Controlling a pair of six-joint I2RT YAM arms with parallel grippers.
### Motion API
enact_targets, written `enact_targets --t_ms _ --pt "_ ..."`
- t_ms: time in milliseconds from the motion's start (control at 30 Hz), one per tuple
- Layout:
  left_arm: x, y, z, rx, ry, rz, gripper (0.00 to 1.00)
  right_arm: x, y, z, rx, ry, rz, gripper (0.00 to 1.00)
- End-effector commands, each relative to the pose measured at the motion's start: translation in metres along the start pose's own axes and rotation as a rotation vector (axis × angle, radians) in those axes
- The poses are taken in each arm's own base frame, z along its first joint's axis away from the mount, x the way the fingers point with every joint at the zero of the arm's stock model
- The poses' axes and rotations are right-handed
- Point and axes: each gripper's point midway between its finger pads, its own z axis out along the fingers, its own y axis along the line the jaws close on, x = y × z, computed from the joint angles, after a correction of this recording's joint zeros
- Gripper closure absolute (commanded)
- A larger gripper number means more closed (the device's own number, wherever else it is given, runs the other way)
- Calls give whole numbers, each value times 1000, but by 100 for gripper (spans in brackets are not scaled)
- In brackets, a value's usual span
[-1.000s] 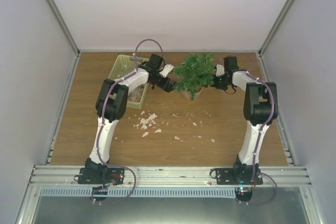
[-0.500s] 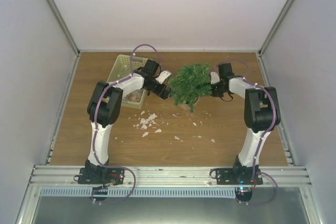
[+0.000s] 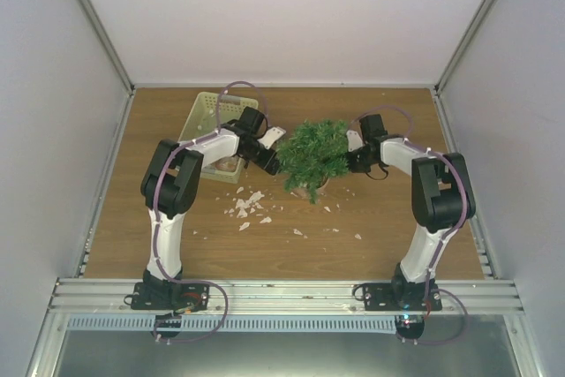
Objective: Decorate the small christmas tree
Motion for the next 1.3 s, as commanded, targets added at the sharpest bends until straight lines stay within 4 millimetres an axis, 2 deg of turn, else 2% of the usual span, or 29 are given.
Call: enact_targets --t_ms 0,200,333,467,600,733,933,1267 --pt "-11 -17 -16 26 -49 41 8 22 19 0 -22 56 0 0" --pt "1 -23 -21 9 -36 50 9 40 26 3 -21 83 5 0" --pt "1 -17 -29 -47 -48 68 9 46 23 1 1 92 9 0" --pt "-5 -7 -34 -112 -54 76 9 44 18 -2 44 88 13 0" --pt "-6 15 -33 -226 -32 79 9 38 2 -5 127 80 32 0" --pt "-9 25 -31 -258 -36 74 8 27 -24 -13 224 62 67 0" --pt "-27 41 -38 -338 -72 84 8 5 -55 -36 300 -3 124 0" --pt "-62 74 -52 -438 -131 81 8 -18 -77 -56 336 -59 152 0"
